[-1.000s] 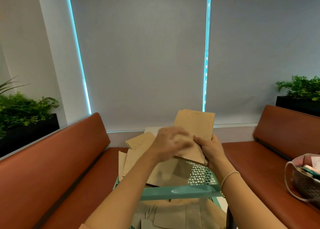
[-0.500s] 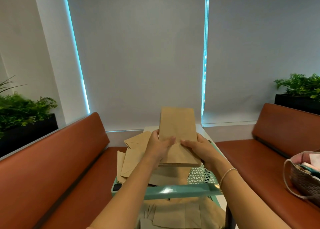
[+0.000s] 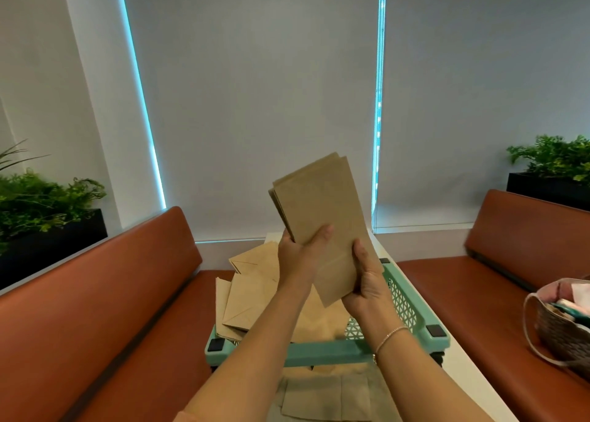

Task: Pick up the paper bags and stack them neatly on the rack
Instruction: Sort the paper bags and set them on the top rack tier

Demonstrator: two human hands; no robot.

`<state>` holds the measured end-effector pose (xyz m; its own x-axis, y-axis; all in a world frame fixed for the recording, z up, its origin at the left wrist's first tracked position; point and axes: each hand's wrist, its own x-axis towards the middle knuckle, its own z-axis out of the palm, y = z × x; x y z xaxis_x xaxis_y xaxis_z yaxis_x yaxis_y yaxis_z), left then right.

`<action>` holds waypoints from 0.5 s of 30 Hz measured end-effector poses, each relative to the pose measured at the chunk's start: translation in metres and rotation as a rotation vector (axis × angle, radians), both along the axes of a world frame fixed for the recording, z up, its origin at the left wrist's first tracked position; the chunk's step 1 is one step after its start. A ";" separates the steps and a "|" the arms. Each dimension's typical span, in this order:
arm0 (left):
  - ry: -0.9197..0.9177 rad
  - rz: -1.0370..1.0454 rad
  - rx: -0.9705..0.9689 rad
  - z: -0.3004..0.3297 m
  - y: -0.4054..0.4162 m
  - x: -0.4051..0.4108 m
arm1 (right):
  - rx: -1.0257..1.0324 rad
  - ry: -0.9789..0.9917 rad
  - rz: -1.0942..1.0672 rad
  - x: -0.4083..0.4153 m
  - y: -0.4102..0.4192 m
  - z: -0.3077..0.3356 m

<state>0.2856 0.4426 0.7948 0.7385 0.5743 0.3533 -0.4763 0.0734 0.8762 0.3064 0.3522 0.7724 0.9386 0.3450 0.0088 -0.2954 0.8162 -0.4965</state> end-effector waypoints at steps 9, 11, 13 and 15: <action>0.054 0.013 -0.006 -0.009 -0.014 0.003 | 0.006 -0.014 0.023 -0.010 0.009 0.014; 0.101 0.053 0.015 -0.013 -0.011 0.004 | -0.061 -0.028 0.022 -0.008 0.006 0.012; 0.115 0.067 0.090 -0.008 -0.004 0.004 | -0.167 -0.047 0.005 -0.002 0.000 0.009; 0.127 0.009 0.161 0.001 0.008 0.001 | -0.287 -0.102 0.011 0.005 -0.011 0.008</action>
